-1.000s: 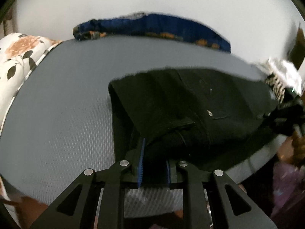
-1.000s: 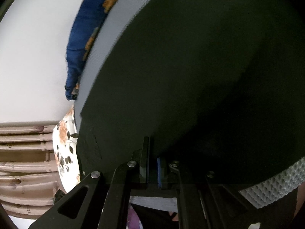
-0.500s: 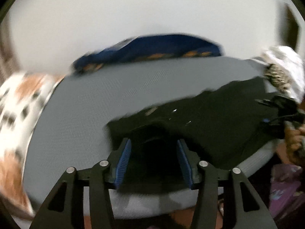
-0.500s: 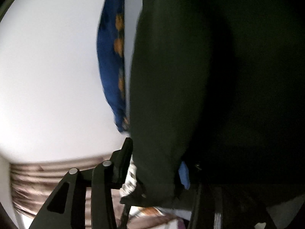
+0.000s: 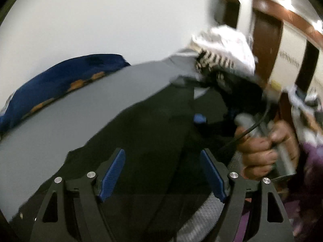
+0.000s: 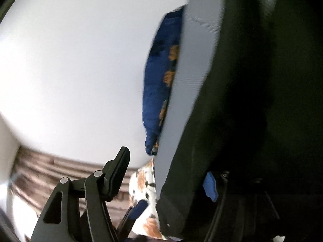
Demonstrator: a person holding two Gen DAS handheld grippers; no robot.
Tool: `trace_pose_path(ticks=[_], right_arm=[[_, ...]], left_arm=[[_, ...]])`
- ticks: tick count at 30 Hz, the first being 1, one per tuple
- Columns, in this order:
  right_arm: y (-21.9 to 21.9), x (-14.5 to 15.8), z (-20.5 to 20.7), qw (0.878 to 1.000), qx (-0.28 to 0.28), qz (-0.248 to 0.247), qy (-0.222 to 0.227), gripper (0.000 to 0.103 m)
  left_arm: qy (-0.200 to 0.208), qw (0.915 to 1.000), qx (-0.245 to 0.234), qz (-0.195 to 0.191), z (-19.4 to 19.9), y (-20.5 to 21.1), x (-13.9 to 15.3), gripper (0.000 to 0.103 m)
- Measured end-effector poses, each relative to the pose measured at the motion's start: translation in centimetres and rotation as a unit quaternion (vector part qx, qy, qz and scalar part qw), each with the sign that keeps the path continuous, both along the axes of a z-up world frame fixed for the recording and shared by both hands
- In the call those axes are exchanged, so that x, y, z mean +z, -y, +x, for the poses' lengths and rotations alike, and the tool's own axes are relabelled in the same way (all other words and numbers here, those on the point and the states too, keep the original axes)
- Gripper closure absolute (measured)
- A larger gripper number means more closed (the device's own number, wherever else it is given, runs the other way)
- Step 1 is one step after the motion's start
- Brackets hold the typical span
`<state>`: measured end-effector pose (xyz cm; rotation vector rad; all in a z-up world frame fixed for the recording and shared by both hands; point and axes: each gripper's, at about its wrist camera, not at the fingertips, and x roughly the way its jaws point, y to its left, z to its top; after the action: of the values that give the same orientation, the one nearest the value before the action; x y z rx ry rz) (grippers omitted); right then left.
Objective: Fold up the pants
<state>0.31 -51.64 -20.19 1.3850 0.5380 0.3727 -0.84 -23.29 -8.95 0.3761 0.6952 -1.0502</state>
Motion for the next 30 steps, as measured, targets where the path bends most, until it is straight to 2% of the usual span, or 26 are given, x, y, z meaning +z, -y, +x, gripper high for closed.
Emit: trace_pose_path(ticks=[4, 6, 11, 12, 13, 14, 17, 20, 22, 25, 30], right_arm=[[0.2, 1.4, 0.4, 0.998, 0.036, -0.052, 0.004, 0.033], [0.4, 1.5, 0.7, 0.997, 0.05, -0.062, 0.001, 0.032], [1.6, 0.2, 0.2, 0.998, 0.054, -0.007, -0.008, 0.029], [1.7, 0.3, 0.1, 0.998, 0.054, -0.001, -0.009, 0.027], [1.8, 0.3, -0.3, 0.999, 0.054, 0.004, -0.007, 0.025], [1.6, 0.3, -0.3, 0.999, 0.052, 0.009, -0.004, 0.024], [1.5, 0.6, -0.4, 0.999, 0.052, 0.004, -0.005, 0.022], [1.7, 1.0, -0.5, 0.999, 0.049, -0.013, 0.002, 0.022], [2.3, 0.8, -0.4, 0.999, 0.043, -0.01, 0.002, 0.019], [3.6, -0.3, -0.2, 1.0, 0.015, 0.014, -0.004, 0.013], [7.3, -3.8, 0.4, 0.993, -0.06, 0.105, -0.004, 0.013]], left_arm=[[0.034, 0.9989, -0.016, 0.029, -0.8, 2.7, -1.9, 0.026], [0.049, 0.9974, -0.023, 0.047, -1.1, 3.9, -2.7, 0.026], [0.114, 0.9905, -0.037, 0.067, -3.3, 5.8, -3.6, 0.029], [0.109, 0.9905, -0.034, 0.077, -3.0, 6.2, -4.0, 0.047], [0.094, 0.9915, -0.026, 0.086, -2.4, 6.5, -4.4, 0.082], [0.083, 0.992, -0.012, 0.093, -1.8, 6.8, -4.8, 0.093], [0.032, 0.9964, 0.018, 0.077, 0.3, 6.3, -5.0, 0.095], [0.009, 0.9981, 0.027, 0.054, 0.9, 5.9, -4.3, 0.096], [0.008, 0.9985, 0.03, 0.046, 0.9, 5.8, -3.8, 0.096], [0.001, 0.9987, 0.037, 0.035, 0.9, 5.4, -3.4, 0.096], [-0.009, 0.9987, 0.045, 0.02, 1.2, 5.2, -2.8, 0.096]])
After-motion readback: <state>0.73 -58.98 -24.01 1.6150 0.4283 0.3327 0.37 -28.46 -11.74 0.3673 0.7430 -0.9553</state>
